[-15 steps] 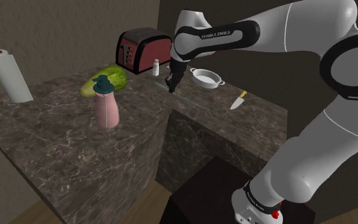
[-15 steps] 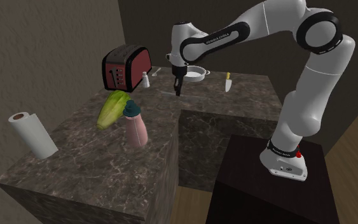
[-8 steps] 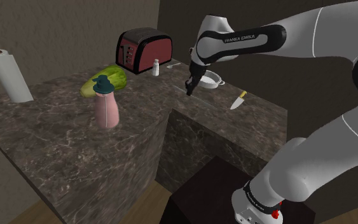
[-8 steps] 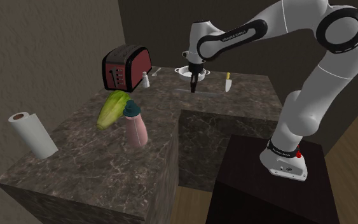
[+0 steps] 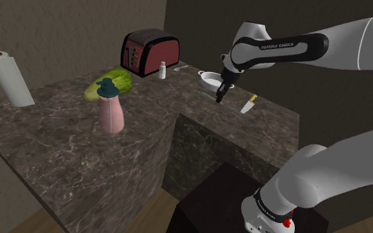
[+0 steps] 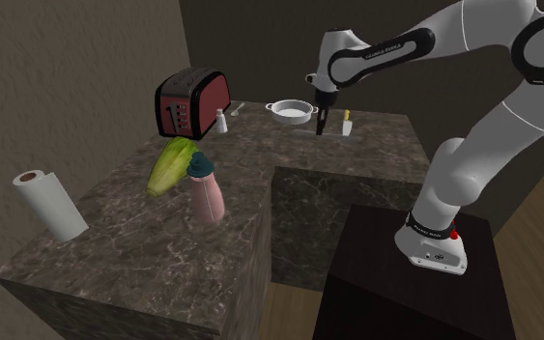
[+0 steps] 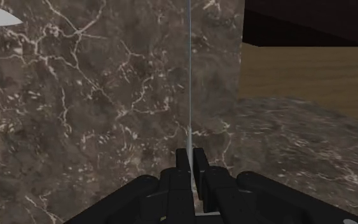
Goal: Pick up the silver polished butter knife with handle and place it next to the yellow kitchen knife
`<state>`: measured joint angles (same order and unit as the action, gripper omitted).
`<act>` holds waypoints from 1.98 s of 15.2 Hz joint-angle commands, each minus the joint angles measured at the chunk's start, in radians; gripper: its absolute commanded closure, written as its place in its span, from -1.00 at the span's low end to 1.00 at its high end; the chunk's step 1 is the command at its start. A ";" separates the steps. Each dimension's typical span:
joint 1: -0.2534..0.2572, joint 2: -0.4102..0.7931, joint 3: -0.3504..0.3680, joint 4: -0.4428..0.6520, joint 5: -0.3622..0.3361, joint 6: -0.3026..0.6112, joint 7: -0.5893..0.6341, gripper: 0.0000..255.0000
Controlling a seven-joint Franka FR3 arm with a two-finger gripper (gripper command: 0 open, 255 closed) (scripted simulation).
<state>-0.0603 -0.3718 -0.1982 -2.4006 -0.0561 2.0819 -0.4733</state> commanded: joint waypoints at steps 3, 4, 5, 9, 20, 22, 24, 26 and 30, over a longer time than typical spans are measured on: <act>-0.048 -0.080 -0.058 -0.065 -0.039 -0.013 -0.081 1.00; -0.061 -0.097 -0.074 -0.076 -0.050 -0.018 -0.102 1.00; -0.074 -0.112 -0.090 -0.085 -0.060 -0.023 -0.123 1.00; -0.127 -0.164 -0.156 -0.111 -0.106 -0.044 -0.210 1.00; -0.256 -0.208 -0.364 -0.083 -0.221 -0.090 -0.476 1.00; -0.272 -0.199 -0.406 -0.063 -0.236 -0.095 -0.527 1.00; -0.275 -0.193 -0.419 -0.069 -0.240 -0.081 -0.538 1.00; -0.275 -0.184 -0.428 -0.089 -0.244 -0.052 -0.539 1.00; -0.273 -0.161 -0.448 -0.127 -0.249 0.008 -0.543 1.00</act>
<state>-0.3340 -0.5382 -0.6415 -2.5194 -0.3041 2.0762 -1.0150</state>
